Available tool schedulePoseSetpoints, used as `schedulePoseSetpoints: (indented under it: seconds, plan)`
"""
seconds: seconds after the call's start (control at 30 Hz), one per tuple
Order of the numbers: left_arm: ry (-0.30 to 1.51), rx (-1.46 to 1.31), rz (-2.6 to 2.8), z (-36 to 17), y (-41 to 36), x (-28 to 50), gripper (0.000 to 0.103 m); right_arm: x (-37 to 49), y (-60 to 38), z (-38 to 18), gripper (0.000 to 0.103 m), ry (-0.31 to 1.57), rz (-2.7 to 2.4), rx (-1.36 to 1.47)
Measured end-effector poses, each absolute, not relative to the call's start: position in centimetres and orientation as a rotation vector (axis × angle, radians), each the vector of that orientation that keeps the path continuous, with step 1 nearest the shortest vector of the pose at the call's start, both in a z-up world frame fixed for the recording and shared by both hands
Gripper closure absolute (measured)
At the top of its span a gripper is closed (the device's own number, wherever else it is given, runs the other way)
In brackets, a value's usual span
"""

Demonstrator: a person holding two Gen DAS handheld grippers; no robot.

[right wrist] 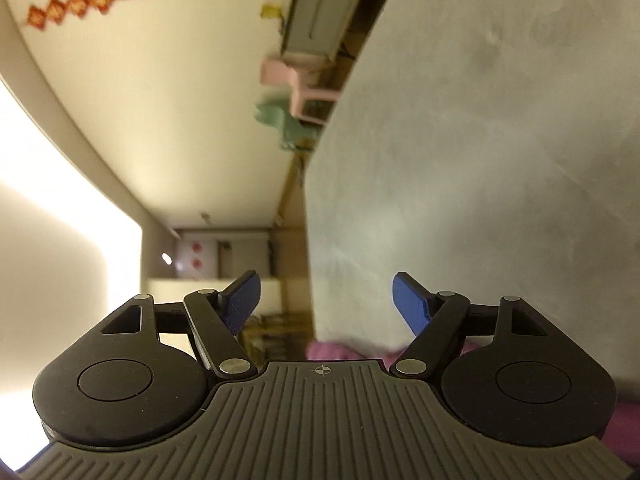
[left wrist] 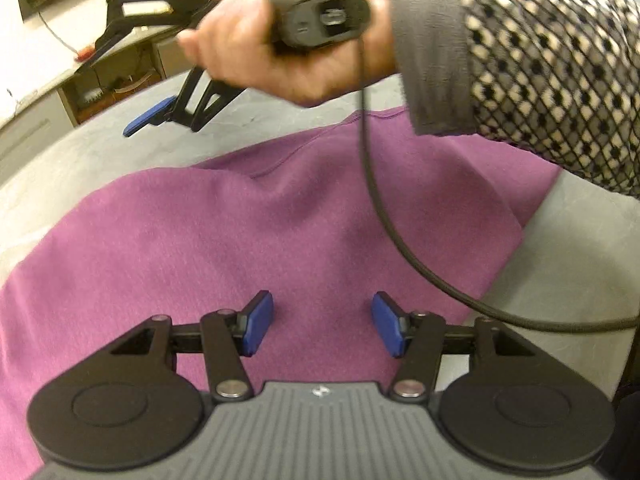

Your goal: Fold clothes

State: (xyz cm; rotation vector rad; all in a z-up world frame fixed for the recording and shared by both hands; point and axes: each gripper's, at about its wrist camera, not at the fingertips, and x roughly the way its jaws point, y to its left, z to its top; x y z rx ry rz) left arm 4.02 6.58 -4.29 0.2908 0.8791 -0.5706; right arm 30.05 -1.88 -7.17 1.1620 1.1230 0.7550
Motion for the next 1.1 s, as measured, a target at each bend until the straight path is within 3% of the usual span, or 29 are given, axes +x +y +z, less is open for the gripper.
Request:
schedulePoseSetpoints:
  seconds: [0.2, 0.3, 0.33, 0.5, 0.63, 0.7, 0.8, 0.87, 1.0, 1.07, 1.1]
  plan:
    - [0.763, 0.120, -0.269, -1.1, 16.1, 6.1, 0.054, 26.7, 0.1, -6.1, 0.027, 1.247, 0.845, 0.843]
    - [0.865, 0.115, -0.123, -3.6, 19.8, 7.9, 0.056, 26.6, 2.3, -7.9, 0.029, 1.331, 0.875, 0.831]
    - [0.898, 0.121, -0.109, -4.6, 20.4, 8.4, 0.056, 27.1, 2.9, -8.0, 0.024, 1.339, 0.909, 0.856]
    - [0.908, 0.126, -0.124, -5.7, 21.0, 9.1, 0.052, 30.0, 7.8, -8.7, 0.021, 1.370, 0.969, 0.975]
    - [0.907, 0.134, -0.128, -5.6, 21.4, 9.9, 0.051, 32.2, 8.2, -8.8, 0.027, 1.249, 0.883, 1.126]
    - [0.906, 0.139, -0.130, -5.5, 21.5, 10.3, 0.050, 32.8, 5.3, -9.5, 0.039, 1.154, 0.845, 1.265]
    - [0.905, 0.145, -0.133, -5.4, 21.8, 10.9, 0.049, 33.1, 2.1, -9.4, 0.039, 1.065, 0.765, 1.338]
    - [0.906, 0.123, -0.131, -5.1, 22.1, 11.0, 0.051, 32.4, 2.5, -8.1, 0.039, 1.112, 0.764, 1.205]
    - [0.828, 0.003, -0.071, -3.4, 24.1, 11.5, 0.052, 27.3, 9.1, -2.5, 0.040, 1.108, 0.921, 0.630]
    - [0.836, -0.017, 0.021, -3.8, 25.2, 12.4, 0.052, 24.9, 12.8, -1.2, 0.055, 1.074, 0.906, 0.300]
    - [0.849, 0.004, 0.084, -4.4, 25.7, 12.9, 0.052, 24.4, 12.9, -1.3, 0.071, 1.050, 0.858, 0.172]
